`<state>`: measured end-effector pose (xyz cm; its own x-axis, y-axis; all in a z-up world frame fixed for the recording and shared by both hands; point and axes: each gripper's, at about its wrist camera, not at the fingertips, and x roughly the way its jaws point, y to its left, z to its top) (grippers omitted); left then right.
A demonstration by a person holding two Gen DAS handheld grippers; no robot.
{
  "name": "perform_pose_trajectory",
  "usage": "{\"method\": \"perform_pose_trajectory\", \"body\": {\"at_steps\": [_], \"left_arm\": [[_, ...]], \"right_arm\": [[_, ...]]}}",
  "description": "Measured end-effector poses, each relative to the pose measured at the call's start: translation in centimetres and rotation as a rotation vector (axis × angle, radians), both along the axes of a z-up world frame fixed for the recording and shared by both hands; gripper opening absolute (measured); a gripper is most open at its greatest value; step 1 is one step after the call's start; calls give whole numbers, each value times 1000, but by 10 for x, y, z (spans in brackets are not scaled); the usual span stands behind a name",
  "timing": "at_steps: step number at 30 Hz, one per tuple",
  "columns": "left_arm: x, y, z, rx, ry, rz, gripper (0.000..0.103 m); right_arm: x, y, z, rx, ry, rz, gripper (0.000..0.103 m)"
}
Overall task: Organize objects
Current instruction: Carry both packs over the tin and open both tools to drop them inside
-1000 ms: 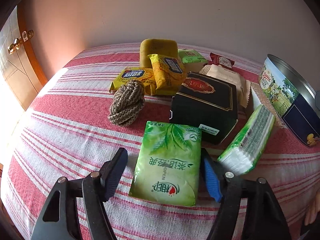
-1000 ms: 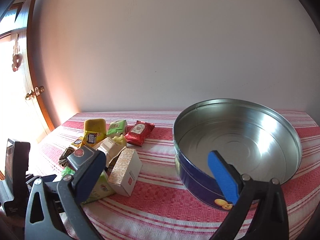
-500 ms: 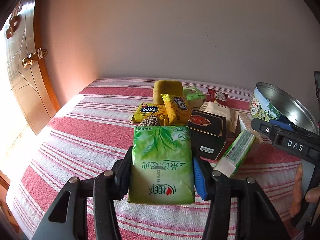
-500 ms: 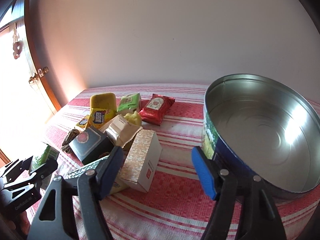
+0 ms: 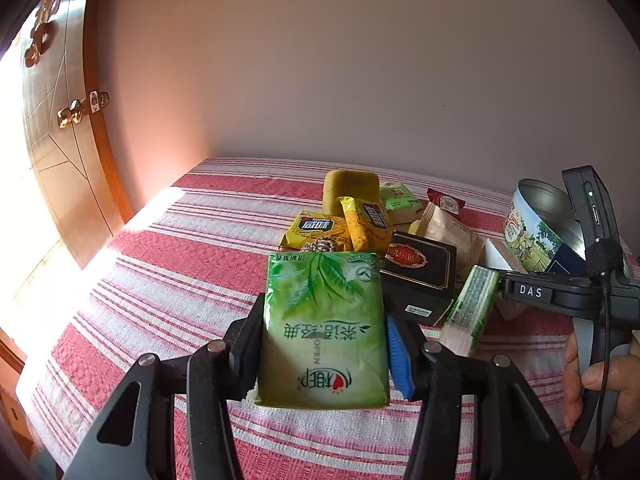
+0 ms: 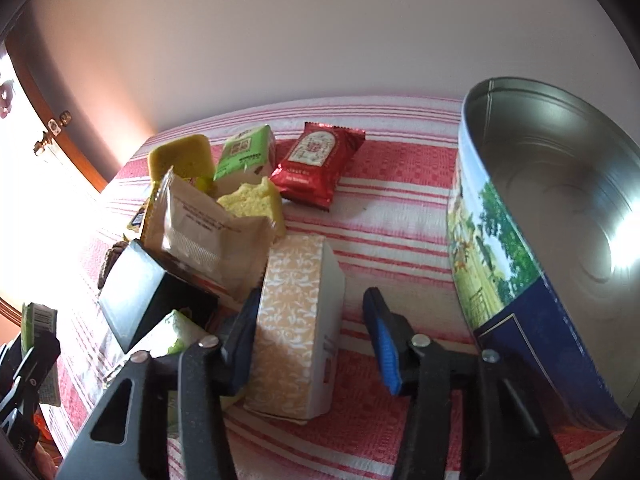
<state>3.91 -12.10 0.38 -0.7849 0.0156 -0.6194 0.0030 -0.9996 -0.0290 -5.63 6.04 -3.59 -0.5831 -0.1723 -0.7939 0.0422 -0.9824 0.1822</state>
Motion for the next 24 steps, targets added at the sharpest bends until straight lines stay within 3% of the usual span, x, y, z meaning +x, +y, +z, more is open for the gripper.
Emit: {"method": "perform_pose_trajectory", "body": {"at_steps": [1, 4, 10, 14, 24], "left_arm": [[0, 1, 1, -1, 1, -2, 54], [1, 4, 3, 4, 10, -5, 54], [2, 30, 24, 20, 94, -47, 54], [-3, 69, 38, 15, 146, -125, 54], [-42, 177, 39, 63, 136, -299, 54]], "right_arm": [[4, -1, 0, 16, -2, 6, 26], [18, 5, 1, -66, 18, 32, 26], [68, 25, 56, -99, 311, 65, 26], [89, 67, 78, -48, 457, -50, 26], [98, 189, 75, 73, 426, -300, 26]]}}
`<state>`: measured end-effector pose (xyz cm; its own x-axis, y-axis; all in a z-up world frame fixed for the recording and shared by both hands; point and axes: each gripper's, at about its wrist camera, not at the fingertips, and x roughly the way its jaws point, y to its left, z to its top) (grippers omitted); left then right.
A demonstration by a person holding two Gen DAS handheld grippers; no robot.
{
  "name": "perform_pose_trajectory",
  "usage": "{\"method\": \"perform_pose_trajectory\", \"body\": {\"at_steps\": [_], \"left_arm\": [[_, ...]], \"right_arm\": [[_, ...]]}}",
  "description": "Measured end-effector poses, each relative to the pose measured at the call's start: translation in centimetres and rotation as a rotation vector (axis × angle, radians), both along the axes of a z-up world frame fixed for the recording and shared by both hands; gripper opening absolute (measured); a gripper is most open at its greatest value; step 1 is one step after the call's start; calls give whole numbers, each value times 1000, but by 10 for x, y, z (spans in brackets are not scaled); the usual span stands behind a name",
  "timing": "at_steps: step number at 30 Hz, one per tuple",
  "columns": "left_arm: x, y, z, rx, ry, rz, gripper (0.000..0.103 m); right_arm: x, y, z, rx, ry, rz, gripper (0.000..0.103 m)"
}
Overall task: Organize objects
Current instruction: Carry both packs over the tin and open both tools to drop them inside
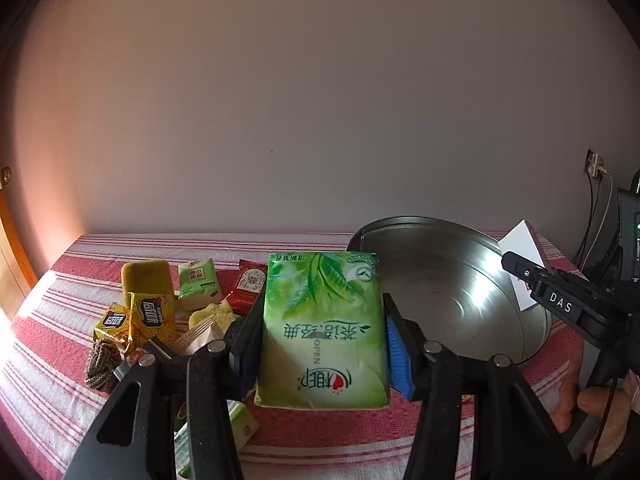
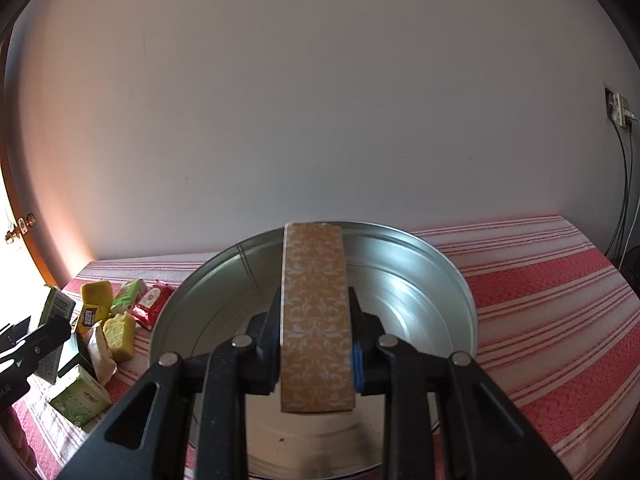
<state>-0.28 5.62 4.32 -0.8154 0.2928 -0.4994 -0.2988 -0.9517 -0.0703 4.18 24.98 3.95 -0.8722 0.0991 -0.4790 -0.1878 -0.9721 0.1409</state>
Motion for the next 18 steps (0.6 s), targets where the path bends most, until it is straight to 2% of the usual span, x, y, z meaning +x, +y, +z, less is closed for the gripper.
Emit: {"method": "perform_pose_trajectory", "body": {"at_steps": [3, 6, 9, 18], "left_arm": [[-6, 29, -3, -2, -11, -29, 54], [-14, 54, -7, -2, -31, -50, 54], [-20, 77, -14, -9, -47, -71, 54], [-35, 108, -27, -8, -102, -93, 54]], "right_arm": [[0, 18, -2, -4, -13, -25, 26], [-1, 31, -6, 40, -27, -62, 26], [-4, 45, -10, 9, -40, -74, 26], [-24, 42, -25, 12, -104, -58, 26]]}}
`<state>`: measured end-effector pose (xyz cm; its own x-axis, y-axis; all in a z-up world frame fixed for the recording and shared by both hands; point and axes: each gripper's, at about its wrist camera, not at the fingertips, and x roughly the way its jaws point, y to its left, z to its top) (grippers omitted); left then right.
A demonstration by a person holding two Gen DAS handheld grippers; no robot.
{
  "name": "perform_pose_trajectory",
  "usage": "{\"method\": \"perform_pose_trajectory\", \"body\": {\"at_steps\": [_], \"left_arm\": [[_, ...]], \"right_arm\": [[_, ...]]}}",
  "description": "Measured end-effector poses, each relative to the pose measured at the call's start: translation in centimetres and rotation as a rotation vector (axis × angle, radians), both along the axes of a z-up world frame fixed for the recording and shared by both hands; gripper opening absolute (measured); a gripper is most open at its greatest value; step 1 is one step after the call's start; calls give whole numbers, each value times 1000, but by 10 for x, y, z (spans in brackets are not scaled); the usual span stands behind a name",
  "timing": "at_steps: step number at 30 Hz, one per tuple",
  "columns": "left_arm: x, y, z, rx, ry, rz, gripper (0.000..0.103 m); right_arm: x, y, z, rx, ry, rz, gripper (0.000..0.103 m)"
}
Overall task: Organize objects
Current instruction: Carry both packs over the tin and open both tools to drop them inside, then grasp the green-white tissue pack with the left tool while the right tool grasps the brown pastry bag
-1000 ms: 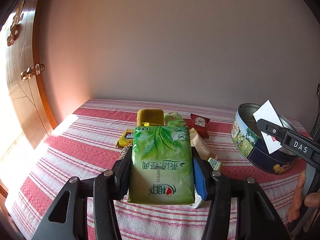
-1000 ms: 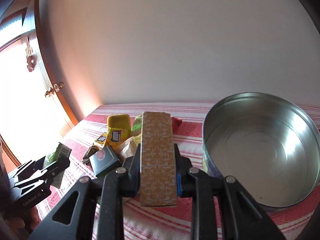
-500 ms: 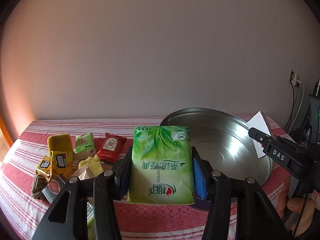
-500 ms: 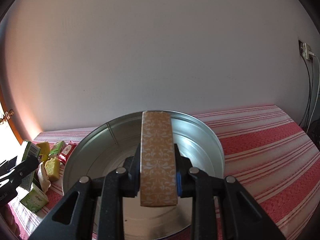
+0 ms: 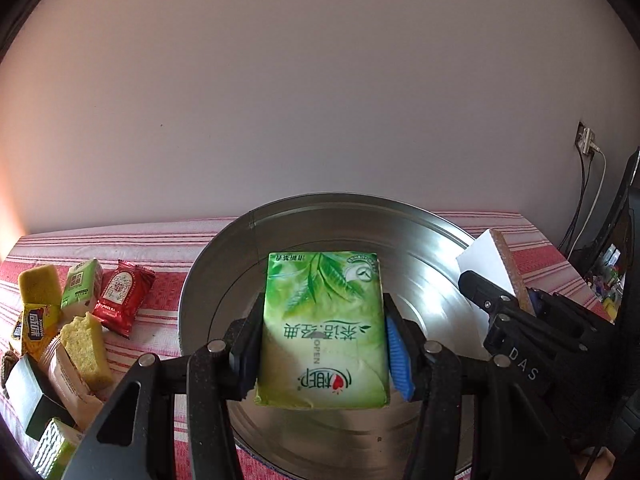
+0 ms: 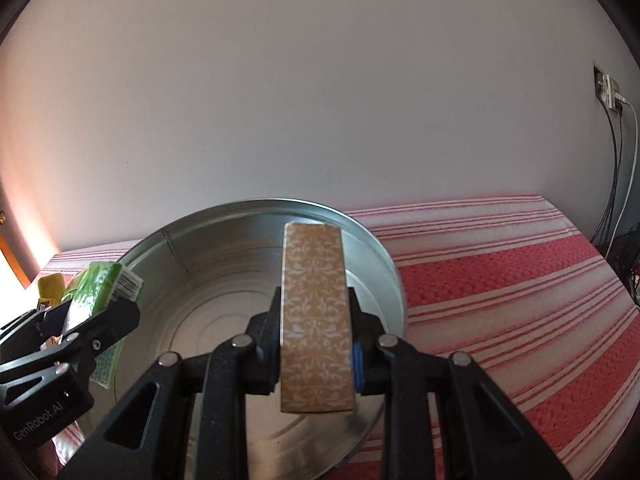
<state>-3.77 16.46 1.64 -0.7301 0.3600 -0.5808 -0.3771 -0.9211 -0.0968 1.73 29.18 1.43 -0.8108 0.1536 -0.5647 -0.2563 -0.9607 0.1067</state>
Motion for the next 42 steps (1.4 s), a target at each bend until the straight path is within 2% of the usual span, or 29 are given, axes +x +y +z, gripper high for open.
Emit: {"method": "perform_pose_trajectory", "body": {"at_steps": [11, 13, 14, 15, 17, 18, 21, 25, 28, 30, 32, 42], "left_arm": [[9, -5, -10, -44, -1, 20, 55], [13, -5, -9, -60, 9, 20, 59], [17, -6, -6, -68, 26, 32, 66], [21, -9, -4, -69, 42, 47, 76], [15, -20, -2, -53, 64, 78, 89], [20, -25, 2, -32, 71, 83, 93], [29, -37, 7, -3, 87, 77, 93], [28, -59, 1, -25, 128, 100, 93], [34, -50, 1, -33, 150, 106, 93], [21, -30, -3, -41, 168, 112, 93], [28, -37, -6, -50, 183, 129, 93], [38, -77, -10, -42, 169, 201, 93]], "right_arm": [[-11, 5, -8, 9, -8, 15, 27], [-8, 3, -6, 12, 7, 17, 44], [-7, 3, -5, 16, 25, 14, 67], [-2, 2, -4, 38, 48, -21, 73], [4, 5, 0, 50, 87, -46, 76], [6, 8, 2, 33, 102, -54, 81], [13, 18, 4, -40, 147, -72, 97], [14, 23, 4, -67, 153, -88, 98], [14, 22, 2, -72, 146, -89, 98], [15, 21, 2, -63, 144, -90, 98], [17, 20, 1, -55, 149, -98, 98], [34, 15, 3, -43, 199, -163, 100]]}}
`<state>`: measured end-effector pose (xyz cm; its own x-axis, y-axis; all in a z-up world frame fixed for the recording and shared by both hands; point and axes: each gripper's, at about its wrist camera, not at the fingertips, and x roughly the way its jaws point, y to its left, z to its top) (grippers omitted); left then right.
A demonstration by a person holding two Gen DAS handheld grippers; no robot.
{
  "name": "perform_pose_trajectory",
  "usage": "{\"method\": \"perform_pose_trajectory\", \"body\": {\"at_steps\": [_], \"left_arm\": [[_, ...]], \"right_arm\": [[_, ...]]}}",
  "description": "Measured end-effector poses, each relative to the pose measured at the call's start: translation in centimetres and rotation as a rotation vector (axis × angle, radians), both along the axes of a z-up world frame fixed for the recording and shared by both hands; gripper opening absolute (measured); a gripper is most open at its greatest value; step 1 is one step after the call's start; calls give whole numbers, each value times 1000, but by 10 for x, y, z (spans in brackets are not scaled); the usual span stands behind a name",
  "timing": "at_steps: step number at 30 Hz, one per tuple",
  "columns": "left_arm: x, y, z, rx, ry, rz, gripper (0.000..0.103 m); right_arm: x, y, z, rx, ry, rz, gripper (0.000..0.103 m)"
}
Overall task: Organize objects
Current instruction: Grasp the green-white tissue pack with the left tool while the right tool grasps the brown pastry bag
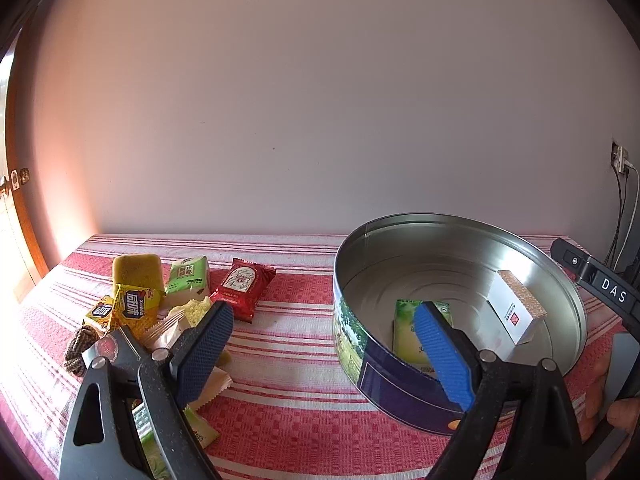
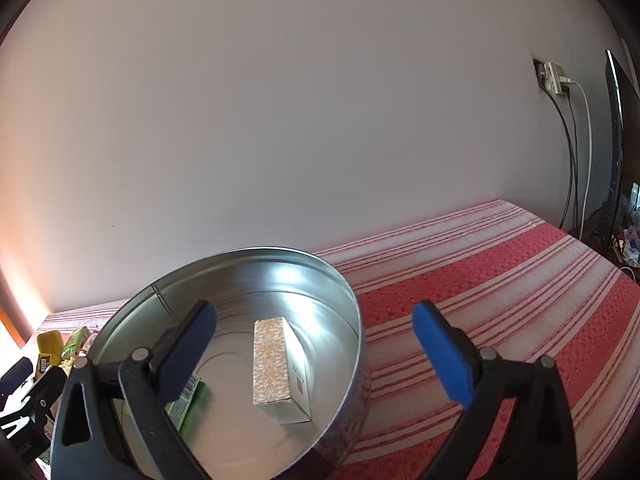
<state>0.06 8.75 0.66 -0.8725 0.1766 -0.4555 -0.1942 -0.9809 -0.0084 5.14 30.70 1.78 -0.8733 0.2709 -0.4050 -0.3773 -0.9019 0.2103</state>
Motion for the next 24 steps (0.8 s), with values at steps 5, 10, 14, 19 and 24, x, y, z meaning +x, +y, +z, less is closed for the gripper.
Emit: {"method": "perform_pose_trajectory", "body": {"at_steps": [5, 10, 14, 19, 24], "left_arm": [[-1, -19, -4, -10, -13, 12, 93], [5, -34, -7, 6, -29, 11, 93], [12, -45, -9, 3, -45, 10, 93], [23, -65, -12, -2, -58, 20, 93], [28, -95, -16, 33, -109, 21, 93]], "right_arm": [[11, -9, 3, 4, 32, -39, 100], [19, -29, 5, 51, 34, -41, 101], [25, -44, 6, 50, 38, -28, 101], [34, -65, 7, 39, 37, -12, 102], [38, -91, 6, 36, 17, 22, 102]]}}
